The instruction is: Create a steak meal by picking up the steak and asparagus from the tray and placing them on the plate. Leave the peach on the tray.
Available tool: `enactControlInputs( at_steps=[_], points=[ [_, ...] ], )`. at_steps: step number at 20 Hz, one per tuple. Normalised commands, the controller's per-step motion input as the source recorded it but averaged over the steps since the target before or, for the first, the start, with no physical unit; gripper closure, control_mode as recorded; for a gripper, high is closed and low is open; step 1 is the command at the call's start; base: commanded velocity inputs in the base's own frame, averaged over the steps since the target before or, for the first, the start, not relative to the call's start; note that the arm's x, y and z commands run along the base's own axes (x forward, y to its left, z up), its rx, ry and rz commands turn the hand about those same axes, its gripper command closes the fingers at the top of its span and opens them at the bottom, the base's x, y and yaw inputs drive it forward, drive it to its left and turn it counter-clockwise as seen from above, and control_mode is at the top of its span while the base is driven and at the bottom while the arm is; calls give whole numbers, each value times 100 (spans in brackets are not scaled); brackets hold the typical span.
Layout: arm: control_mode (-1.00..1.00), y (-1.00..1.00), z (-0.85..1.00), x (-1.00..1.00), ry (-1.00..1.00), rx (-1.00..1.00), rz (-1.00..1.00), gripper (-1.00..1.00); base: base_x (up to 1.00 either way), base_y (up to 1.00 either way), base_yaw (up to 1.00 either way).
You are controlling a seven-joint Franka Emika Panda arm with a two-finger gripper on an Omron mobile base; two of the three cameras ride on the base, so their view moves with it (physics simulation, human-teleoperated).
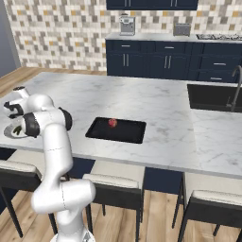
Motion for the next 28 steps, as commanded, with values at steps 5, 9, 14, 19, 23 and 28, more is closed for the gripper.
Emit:
enactControlInputs(
  at_steps=[5, 9, 14, 19, 23, 28],
  points=[
    [-100, -5, 0, -13, 0, 0, 0, -100, 0, 0, 0],
    [-100, -21, 0, -28, -4, 0, 0, -100, 0, 0, 0],
    [-100, -14, 0, -32, -15, 0, 0, -100, 0, 0, 0],
    [-100, -29, 26, -60, -23, 0, 0, -100, 0, 0, 0],
    [-100, -58, 38, -77, -25, 3, -1, -100, 0, 0, 0],
    [-100, -42, 90, -72, -23, 8, -1, -100, 0, 0, 0]
  ],
)
